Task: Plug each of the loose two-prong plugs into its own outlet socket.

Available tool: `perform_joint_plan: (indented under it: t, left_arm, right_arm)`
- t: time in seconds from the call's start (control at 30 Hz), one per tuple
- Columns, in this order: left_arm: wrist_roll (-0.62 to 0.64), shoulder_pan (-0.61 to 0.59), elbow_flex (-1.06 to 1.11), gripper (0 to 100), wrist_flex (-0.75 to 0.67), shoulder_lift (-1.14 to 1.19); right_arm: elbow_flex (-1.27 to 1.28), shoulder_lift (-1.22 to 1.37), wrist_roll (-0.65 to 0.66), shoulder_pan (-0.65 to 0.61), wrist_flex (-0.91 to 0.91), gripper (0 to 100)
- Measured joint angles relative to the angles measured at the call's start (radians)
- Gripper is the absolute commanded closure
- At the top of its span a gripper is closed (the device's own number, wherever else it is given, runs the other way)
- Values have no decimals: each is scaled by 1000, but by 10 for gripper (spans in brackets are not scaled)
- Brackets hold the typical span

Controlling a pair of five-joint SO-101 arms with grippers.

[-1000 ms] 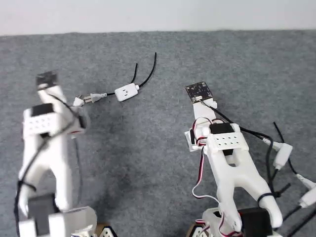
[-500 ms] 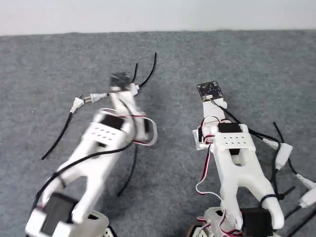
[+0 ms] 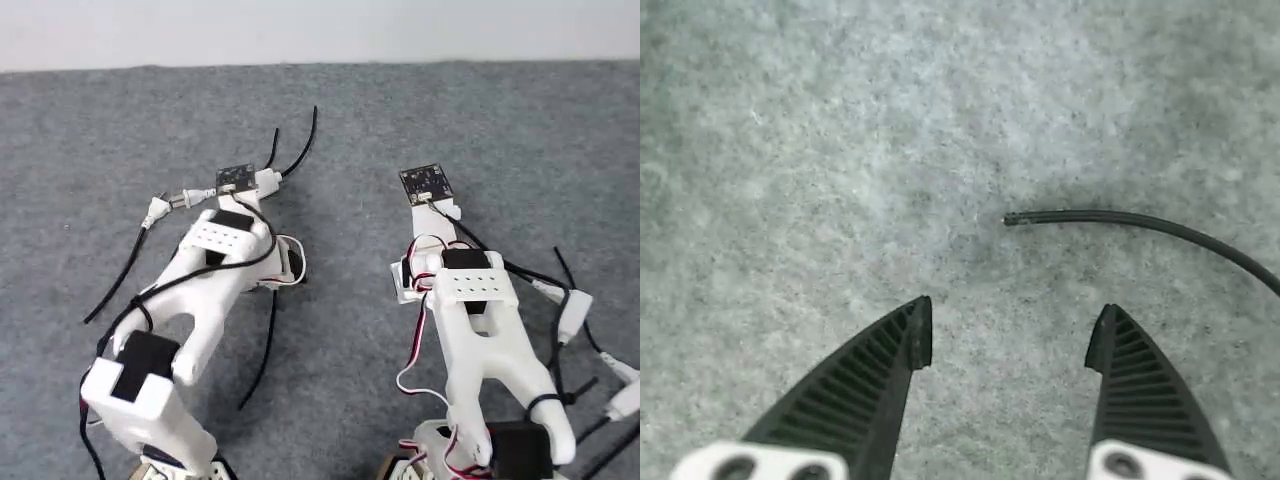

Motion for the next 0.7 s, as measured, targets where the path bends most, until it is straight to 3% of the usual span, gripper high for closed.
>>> perform_joint_plan:
  t: [0.27, 0.37, 0.5, 0.7]
  left_arm:
    - [-143, -63, -54, 653, 118, -63]
    - [-239, -51, -57, 751, 163, -176]
    - [-353, 51, -57, 993, 172, -284]
    - [-377, 175, -58, 988, 43, -210]
  right_arm:
    - [0, 0, 0, 0, 0, 746]
    - [0, 0, 0, 0, 0, 746]
    - [0, 0, 0, 2, 0, 746]
    - [0, 0, 0, 2, 0, 746]
